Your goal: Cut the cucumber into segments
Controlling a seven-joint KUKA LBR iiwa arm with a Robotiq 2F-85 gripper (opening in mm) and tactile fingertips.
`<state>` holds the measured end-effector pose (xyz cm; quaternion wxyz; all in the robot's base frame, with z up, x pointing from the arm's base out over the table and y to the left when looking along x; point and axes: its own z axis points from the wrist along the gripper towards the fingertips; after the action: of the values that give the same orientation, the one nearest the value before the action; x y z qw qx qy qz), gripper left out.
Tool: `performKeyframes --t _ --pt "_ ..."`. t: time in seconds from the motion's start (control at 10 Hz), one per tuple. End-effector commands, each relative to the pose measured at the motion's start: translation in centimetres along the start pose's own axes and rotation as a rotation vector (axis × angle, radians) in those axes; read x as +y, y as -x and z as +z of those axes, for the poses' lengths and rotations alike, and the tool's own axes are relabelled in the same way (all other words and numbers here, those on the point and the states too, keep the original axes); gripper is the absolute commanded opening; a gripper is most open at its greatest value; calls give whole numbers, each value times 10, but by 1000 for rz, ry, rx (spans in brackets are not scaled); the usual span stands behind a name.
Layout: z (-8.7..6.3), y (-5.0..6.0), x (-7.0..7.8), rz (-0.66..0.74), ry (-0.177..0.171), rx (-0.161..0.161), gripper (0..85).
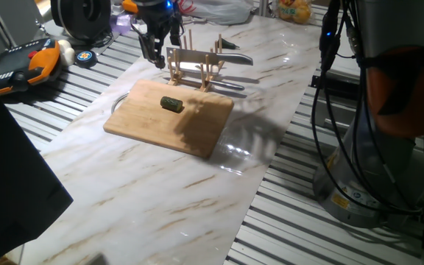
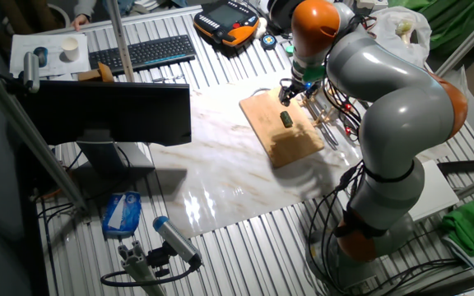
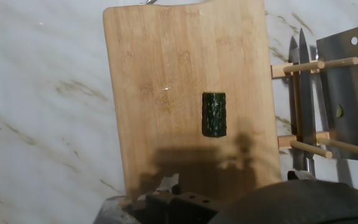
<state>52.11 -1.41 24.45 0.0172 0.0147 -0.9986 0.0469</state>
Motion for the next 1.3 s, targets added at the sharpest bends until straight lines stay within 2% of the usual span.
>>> performKeyframes --t 0.0,0.1,0.2,0.6,0.9,1.2 --pt "0 0 0 1 2 2 850" --pt "0 0 0 0 -4 0 850" --pt "0 0 -2 -15 -29 -11 850" --pt "-1 3 -17 -30 -5 5 850" --pt "5 5 -30 -49 1 6 850" --pt "7 6 -34 -55 -5 8 850"
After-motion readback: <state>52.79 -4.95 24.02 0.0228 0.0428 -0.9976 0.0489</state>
